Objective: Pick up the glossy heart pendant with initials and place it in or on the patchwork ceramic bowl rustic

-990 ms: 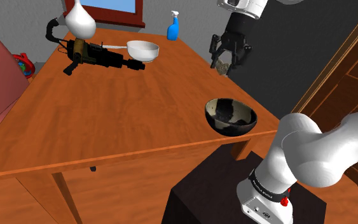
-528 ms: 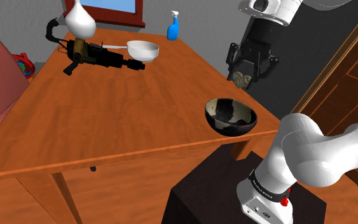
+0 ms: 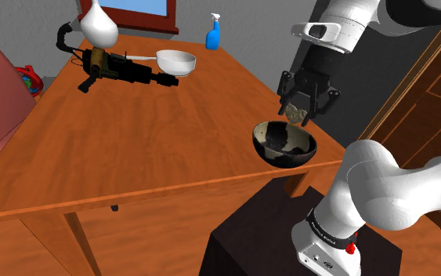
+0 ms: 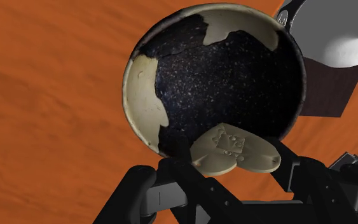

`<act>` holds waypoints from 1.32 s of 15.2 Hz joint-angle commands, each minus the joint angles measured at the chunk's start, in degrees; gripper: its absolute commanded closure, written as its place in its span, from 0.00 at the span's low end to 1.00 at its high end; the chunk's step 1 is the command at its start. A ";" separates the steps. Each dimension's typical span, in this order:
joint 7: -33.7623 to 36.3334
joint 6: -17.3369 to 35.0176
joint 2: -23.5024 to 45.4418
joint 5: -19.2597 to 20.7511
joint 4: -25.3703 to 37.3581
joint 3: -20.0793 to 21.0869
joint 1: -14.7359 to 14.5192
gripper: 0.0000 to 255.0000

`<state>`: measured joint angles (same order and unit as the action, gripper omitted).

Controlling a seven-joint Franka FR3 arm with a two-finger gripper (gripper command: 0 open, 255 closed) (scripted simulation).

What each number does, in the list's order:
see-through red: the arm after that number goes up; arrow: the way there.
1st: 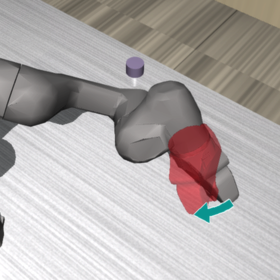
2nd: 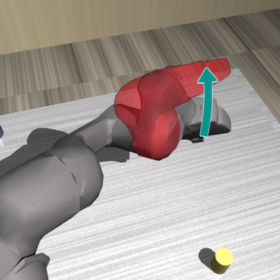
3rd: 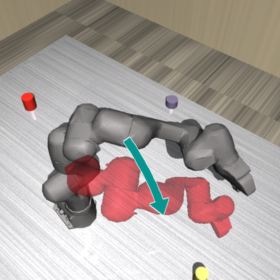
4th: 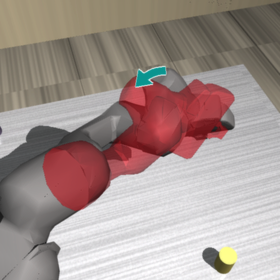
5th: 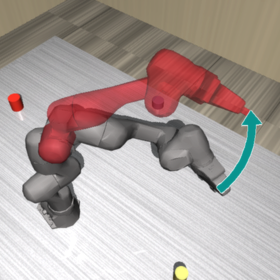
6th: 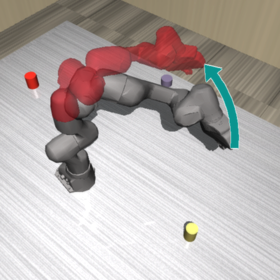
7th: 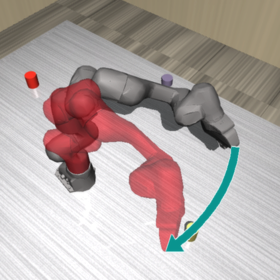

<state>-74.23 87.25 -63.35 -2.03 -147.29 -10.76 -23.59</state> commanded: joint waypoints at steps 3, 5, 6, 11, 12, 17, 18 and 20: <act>-0.38 2.30 -1.02 0.34 -3.35 -0.29 0.33 1.00; -0.64 3.74 -1.68 0.58 -5.49 -0.51 0.56 1.00; -0.64 3.74 -1.68 0.58 -5.50 -0.51 0.56 1.00; -0.64 3.74 -1.68 0.58 -5.49 -0.51 0.56 1.00; -0.64 3.74 -1.68 0.58 -5.49 -0.51 0.56 1.00; -0.63 3.74 -1.67 0.57 -5.48 -0.50 0.56 0.00; -0.63 3.74 -1.67 0.57 -5.48 -0.50 0.56 0.00; -0.65 2.14 -1.10 0.61 -3.30 -0.60 0.47 0.00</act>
<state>-74.85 90.21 -64.77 -1.46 -151.73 -11.28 -23.08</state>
